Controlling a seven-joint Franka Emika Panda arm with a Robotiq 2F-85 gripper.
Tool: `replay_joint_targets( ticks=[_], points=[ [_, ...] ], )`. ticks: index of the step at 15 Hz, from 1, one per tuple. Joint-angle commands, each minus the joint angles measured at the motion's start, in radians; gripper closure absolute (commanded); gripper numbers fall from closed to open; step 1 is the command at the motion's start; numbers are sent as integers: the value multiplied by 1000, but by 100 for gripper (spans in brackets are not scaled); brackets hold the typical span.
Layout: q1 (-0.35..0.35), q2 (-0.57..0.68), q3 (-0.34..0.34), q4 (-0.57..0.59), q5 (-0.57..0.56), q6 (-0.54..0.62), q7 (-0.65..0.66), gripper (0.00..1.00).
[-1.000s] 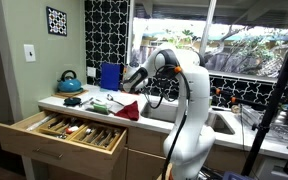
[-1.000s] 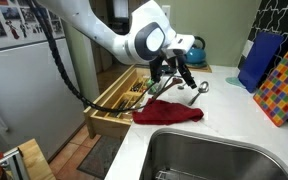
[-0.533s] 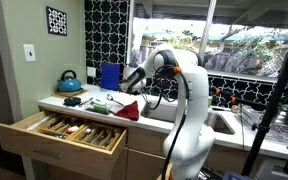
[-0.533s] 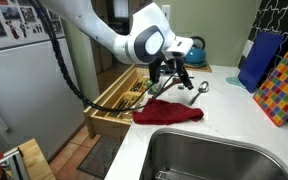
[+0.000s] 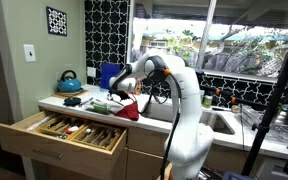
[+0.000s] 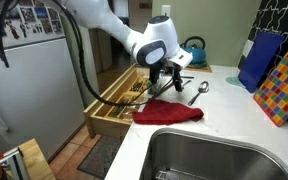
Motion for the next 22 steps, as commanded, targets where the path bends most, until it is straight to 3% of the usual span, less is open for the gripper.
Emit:
replay_joint_targets(
  ticks=[1, 6, 8, 10, 11, 12, 15, 17, 22],
  points=[
    [-25, 92, 24, 151, 166, -105, -115, 0],
    [-48, 197, 39, 287, 294, -216, -197, 1],
    [-61, 230, 53, 327, 333, -227, -221, 11],
    [-72, 257, 66, 360, 364, -232, -240, 29],
    [-76, 269, 70, 375, 373, -242, -243, 32],
    [-73, 281, 66, 387, 373, -250, -239, 43],
    [-75, 314, 69, 418, 384, -268, -235, 50],
    [-76, 330, 73, 436, 391, -276, -240, 48],
    [-80, 360, 86, 469, 420, -266, -254, 64]
  ],
)
